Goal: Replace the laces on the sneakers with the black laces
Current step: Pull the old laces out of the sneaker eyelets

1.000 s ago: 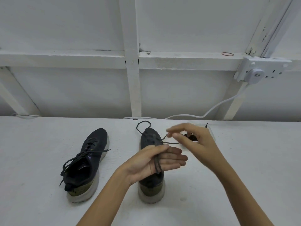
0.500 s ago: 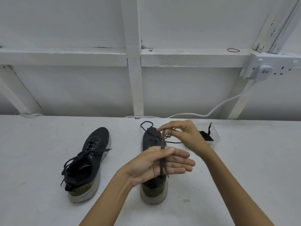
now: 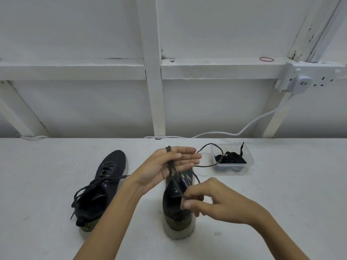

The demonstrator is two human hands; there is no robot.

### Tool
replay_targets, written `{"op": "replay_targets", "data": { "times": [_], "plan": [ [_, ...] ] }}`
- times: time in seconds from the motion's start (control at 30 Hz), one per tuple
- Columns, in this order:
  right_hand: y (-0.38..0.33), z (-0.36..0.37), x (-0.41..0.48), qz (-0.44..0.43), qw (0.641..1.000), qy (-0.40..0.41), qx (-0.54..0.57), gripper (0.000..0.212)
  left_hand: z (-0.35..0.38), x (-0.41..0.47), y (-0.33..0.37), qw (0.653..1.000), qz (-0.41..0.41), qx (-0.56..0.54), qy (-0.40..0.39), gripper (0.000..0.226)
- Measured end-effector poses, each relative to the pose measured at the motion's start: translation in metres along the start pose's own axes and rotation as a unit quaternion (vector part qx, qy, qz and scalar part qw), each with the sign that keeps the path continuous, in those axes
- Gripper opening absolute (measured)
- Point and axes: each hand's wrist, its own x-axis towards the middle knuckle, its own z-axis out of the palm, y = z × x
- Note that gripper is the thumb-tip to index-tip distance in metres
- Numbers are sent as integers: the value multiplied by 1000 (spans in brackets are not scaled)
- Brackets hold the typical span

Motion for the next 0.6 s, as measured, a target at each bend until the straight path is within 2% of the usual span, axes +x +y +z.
{"op": "replay_targets", "data": {
  "times": [0.13,0.23,0.37,0.47,0.6],
  "plan": [
    [-11,-27,4,-43,998,46,-2,18,2,-6,-13,999,-32,32,-25,33],
    [-9,-46,15,-42,994,96,-20,17,11,-10,-18,997,-41,-16,-63,38],
    [-10,-61,31,-68,989,130,-35,9,20,-12,-20,993,-67,-32,-87,61],
    [-4,-67,43,-66,988,140,-17,10,24,-12,-23,989,-92,-51,-104,79],
    [8,-57,57,-50,989,135,40,9,32,-12,-21,989,-88,-41,-113,85]
  ]
}}
